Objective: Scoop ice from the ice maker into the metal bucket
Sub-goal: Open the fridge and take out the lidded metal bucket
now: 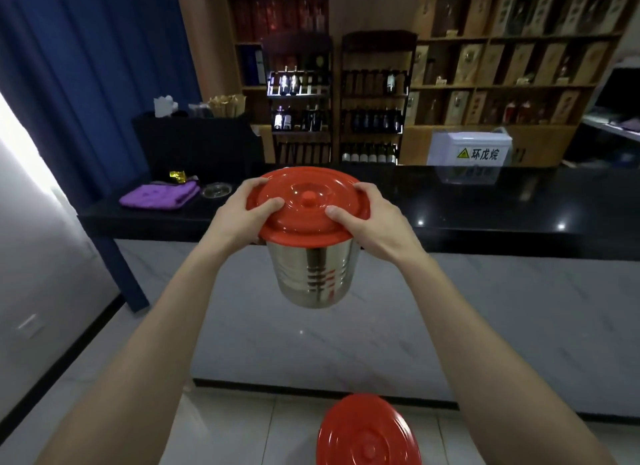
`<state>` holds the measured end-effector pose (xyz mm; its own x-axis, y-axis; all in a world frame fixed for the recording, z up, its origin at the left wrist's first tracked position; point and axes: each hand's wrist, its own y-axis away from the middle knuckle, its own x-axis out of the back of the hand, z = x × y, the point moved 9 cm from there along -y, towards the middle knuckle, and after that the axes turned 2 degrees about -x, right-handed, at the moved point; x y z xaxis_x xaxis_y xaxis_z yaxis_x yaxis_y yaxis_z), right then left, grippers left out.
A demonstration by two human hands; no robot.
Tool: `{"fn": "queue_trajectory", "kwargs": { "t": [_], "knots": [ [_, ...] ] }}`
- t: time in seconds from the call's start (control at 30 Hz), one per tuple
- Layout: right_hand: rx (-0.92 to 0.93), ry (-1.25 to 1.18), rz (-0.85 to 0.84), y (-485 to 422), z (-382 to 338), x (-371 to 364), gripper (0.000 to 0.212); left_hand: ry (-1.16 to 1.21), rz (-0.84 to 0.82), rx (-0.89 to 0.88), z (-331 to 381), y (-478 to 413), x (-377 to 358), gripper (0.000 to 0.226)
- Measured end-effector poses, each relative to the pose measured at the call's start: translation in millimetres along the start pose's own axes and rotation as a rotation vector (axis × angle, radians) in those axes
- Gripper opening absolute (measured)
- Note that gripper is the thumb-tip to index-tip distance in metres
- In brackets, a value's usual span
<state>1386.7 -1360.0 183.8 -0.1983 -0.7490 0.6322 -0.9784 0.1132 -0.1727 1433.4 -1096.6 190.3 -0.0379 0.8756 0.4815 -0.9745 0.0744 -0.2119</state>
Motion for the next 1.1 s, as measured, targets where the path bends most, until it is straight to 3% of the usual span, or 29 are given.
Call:
{"fn": "queue_trajectory", "kwargs": {
  "t": [0.37,0.63,1.1],
  "knots": [
    [0.032,0.021,0.052,-147,-6,34,0.1,-0.041,-0.031,-0.043,23,-159,-20,0.064],
    [-0.051,0.052,0.087,-223,7,34,0.092,0.023,-0.1,-0.042,16,-250,-46,0.058],
    [-0.162,0.076,0.049,-273,50,1,0.094,-0.03,-0.169,-0.05,-26,-309,-82,0.06]
  ]
}}
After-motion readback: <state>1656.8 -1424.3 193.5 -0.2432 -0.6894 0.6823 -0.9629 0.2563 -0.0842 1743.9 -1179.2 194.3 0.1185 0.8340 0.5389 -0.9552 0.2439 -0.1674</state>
